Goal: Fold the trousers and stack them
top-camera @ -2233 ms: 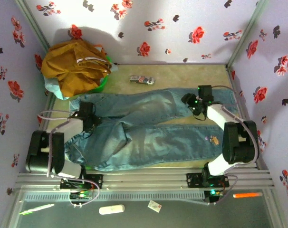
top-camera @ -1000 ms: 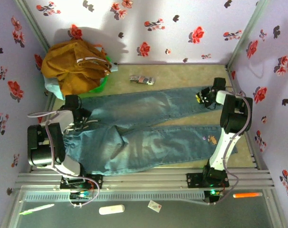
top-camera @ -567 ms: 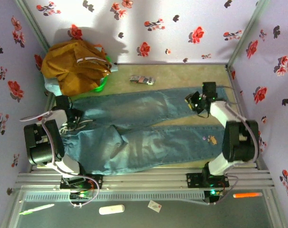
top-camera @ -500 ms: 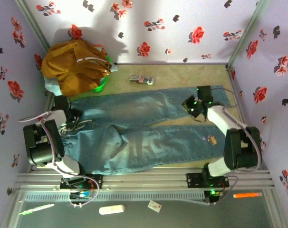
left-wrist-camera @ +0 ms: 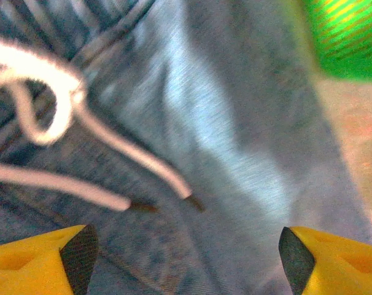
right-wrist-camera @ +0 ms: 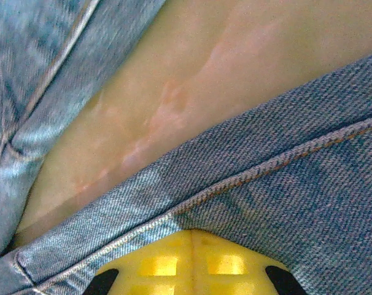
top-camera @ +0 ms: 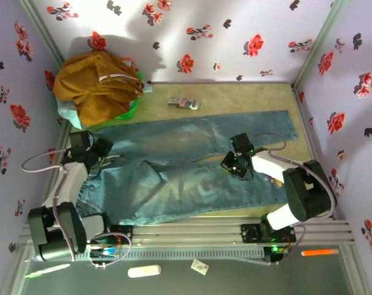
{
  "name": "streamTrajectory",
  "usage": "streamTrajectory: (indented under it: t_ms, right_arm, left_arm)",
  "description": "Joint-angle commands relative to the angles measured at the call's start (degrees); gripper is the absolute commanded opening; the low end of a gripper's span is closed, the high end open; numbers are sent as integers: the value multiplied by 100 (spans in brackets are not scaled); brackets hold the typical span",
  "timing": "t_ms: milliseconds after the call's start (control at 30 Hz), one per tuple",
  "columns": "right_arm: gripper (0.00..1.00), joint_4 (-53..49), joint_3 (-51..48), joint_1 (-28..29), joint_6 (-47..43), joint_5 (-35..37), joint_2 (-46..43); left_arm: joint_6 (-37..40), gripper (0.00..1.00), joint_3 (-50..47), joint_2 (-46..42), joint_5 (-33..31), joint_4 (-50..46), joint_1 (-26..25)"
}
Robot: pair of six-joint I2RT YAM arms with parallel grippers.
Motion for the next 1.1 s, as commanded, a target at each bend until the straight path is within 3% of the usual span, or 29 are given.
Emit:
streamTrajectory:
  t_ms: [0,133,300,500,700,800,933,1067]
  right_arm:
    - [0,-488,-224,-339,-225,652,65]
    - [0,-700,-172,-747,-467,681,54]
    - [4,-1189,174,-1085,-789,497,126]
    - [13,-1340,369,-1446,-1086,332,-76]
    - [23,-2205,1017,-1546,-1514,916,-600]
    - [27,-2259,975,-1994,-1514,990,-878]
    - [28,-2076,654,-2702,-1401,640,-944]
    - [39,-1621,267,-3691,-1305,58,-781]
  left_arm:
    - [-192,81,-568,268,157,310,-65]
    - [-593,79,-1019,682,54,996,-41]
    - [-791,76,-1102,888,-108,976,198]
    - [-813,72,-1292,21,-376,618,565]
    - [-55,80,-467,-453,-125,-234,585]
    - [-75,82,-276,-740,36,-383,431]
    - [-432,82,-384,-777,-60,-123,-179]
    - [-702,82,-667,-319,-161,438,-436]
